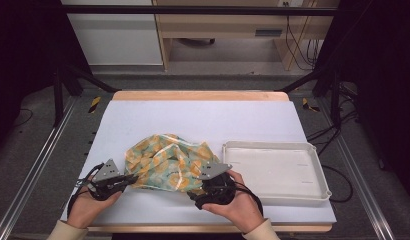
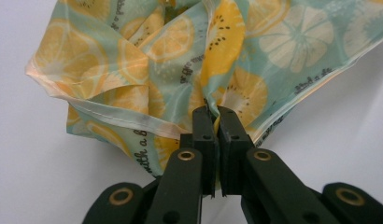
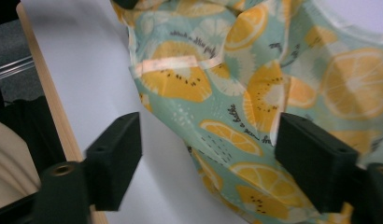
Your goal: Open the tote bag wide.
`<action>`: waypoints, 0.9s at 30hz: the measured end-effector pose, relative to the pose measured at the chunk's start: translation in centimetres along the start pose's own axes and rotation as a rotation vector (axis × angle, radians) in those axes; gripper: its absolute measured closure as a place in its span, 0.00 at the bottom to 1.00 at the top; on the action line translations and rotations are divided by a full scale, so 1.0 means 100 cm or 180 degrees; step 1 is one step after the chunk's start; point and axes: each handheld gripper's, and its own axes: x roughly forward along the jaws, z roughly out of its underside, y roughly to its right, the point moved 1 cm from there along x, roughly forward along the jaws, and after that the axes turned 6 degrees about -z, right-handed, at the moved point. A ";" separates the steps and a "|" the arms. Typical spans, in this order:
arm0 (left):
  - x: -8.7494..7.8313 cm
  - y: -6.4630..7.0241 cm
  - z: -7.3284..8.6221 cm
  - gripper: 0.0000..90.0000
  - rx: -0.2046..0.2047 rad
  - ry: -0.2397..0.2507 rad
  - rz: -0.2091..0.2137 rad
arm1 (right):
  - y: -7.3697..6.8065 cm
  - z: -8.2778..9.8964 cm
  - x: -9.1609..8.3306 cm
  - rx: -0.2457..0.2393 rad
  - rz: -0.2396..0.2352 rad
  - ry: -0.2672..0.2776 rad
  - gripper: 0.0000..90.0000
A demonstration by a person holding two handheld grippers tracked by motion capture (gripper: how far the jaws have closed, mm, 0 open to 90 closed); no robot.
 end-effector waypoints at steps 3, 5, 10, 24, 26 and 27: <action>-0.001 -0.001 0.001 0.97 0.0011 -0.0013 -0.0020 | 0.000 -0.011 -0.009 0.0012 -0.0011 0.0087 0.18; -0.001 -0.001 0.002 0.97 0.0009 -0.0015 -0.0019 | 0.001 -0.016 -0.010 0.0019 -0.0036 0.0106 0.18; -0.001 0.001 0.001 0.97 0.0039 -0.0023 -0.0020 | 0.008 -0.042 -0.003 -0.0018 0.0005 0.0105 0.22; -0.001 0.001 0.001 0.97 0.0055 -0.0019 0.0022 | 0.035 -0.067 0.063 0.0151 -0.0068 -0.0262 0.72; 0.000 0.002 0.001 0.96 0.0053 -0.0022 0.0015 | 0.028 -0.064 0.056 0.0017 -0.0052 -0.0158 0.84; 0.000 0.002 0.001 0.96 0.0053 -0.0022 0.0015 | 0.028 -0.064 0.056 0.0017 -0.0052 -0.0158 0.84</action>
